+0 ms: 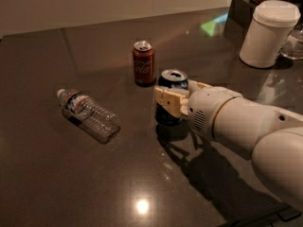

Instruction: Place pepsi can upright

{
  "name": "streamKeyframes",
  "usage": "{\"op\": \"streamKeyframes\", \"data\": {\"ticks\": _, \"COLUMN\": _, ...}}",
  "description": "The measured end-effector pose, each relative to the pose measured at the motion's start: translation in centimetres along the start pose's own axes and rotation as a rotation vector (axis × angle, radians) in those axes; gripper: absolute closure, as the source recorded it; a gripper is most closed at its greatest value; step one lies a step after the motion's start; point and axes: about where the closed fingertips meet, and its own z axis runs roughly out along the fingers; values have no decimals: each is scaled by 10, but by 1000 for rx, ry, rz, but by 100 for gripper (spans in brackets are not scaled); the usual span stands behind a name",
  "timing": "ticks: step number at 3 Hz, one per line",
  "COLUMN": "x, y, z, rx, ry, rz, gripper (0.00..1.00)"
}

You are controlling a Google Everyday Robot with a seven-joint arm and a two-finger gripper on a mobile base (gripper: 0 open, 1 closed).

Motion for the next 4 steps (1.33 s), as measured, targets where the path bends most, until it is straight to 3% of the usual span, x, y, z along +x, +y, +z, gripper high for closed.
{"op": "streamKeyframes", "data": {"ticks": 2, "x": -17, "y": 2, "z": -5, "rx": 9, "ry": 54, "rz": -61, "gripper": 100}}
{"op": "streamKeyframes", "data": {"ticks": 4, "x": -26, "y": 1, "z": -7, "rx": 14, "ry": 121, "rz": -114, "gripper": 57}}
